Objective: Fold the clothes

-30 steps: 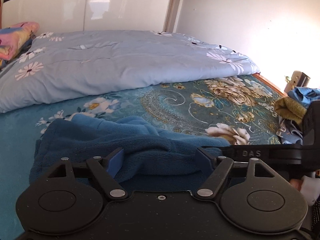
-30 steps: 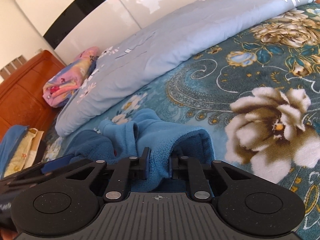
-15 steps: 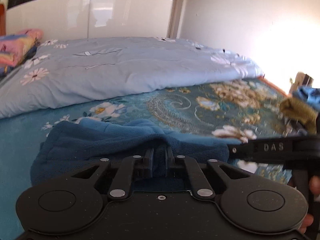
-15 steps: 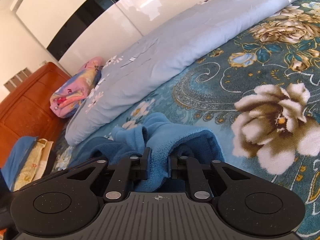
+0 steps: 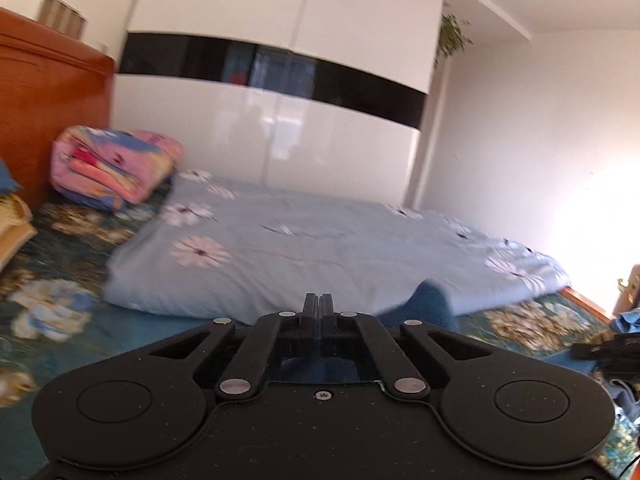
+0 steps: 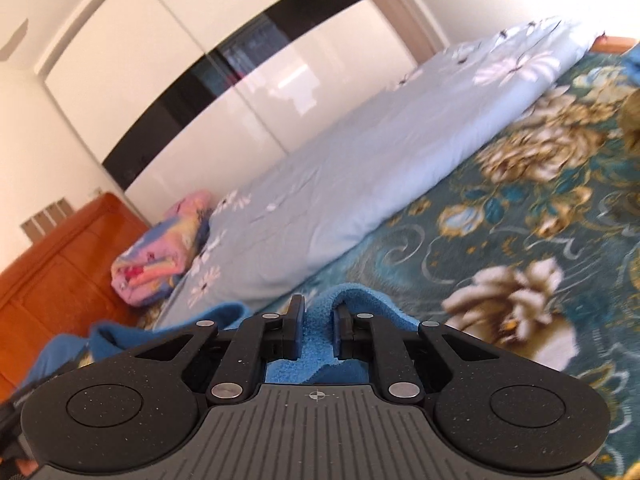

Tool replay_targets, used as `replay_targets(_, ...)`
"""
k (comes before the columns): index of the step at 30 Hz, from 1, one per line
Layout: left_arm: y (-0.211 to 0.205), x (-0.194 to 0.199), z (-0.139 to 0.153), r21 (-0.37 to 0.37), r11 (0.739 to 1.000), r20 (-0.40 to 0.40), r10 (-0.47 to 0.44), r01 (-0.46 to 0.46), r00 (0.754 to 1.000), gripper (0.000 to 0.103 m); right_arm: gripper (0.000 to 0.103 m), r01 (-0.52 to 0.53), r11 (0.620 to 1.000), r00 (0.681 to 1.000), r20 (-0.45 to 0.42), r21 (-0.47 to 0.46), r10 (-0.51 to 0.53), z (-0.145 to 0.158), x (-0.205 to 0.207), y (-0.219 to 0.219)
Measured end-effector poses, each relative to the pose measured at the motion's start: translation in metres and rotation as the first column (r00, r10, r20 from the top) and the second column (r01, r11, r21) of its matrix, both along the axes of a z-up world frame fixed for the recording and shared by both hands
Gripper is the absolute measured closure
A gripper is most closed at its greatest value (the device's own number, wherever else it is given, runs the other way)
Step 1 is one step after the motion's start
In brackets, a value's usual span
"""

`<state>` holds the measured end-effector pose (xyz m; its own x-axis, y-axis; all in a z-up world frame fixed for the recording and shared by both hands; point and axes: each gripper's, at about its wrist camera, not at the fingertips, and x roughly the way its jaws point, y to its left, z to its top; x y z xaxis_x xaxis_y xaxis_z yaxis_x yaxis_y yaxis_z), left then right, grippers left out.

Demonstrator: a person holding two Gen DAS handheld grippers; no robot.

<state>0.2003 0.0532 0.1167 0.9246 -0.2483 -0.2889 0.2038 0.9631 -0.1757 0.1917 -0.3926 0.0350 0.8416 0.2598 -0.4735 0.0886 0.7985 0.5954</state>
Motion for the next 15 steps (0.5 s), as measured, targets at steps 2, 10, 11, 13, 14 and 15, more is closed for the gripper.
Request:
replay_targets(2, 0.023, -0.014, -0.009, 0.007, 0.999, -0.030, 0.035, -0.035, 0.999, 0.103, 0.092, 0.017, 1.000, 1.000, -0.022, -0.005, -0.017, -0.006, -0.010, -0.005)
replay_targets(10, 0.046, -0.031, -0.071, -0.067, 0.997, -0.250, 0.019, -0.037, 0.968, 0.103, 0.092, 0.079, 0.996, 0.991, -0.108, -0.038, -0.083, -0.029, -0.047, -0.021)
replay_targets(11, 0.041, -0.031, -0.071, -0.066, 0.998, -0.249, -0.002, -0.015, 0.968, 0.103, 0.092, 0.083, 0.995, 0.989, -0.119, -0.047, -0.088, -0.032, -0.047, -0.021)
replay_targets(13, 0.028, -0.028, -0.069, -0.077, 0.996, -0.237, -0.054, 0.037, 0.970, 0.103, 0.090, 0.090, 0.993, 0.986, -0.137, -0.075, -0.099, -0.035, -0.048, -0.021)
replay_targets(14, 0.021, -0.027, -0.065, -0.091, 0.993, -0.225, -0.088, 0.069, 0.970, 0.103, 0.090, 0.092, 0.992, 0.984, -0.143, -0.089, -0.104, -0.035, -0.048, -0.021)
replay_targets(15, 0.012, -0.024, -0.063, -0.101, 0.989, -0.210, -0.126, 0.107, 0.969, 0.097, 0.089, 0.090, 0.992, 0.984, -0.145, -0.088, -0.102, -0.033, -0.050, -0.022)
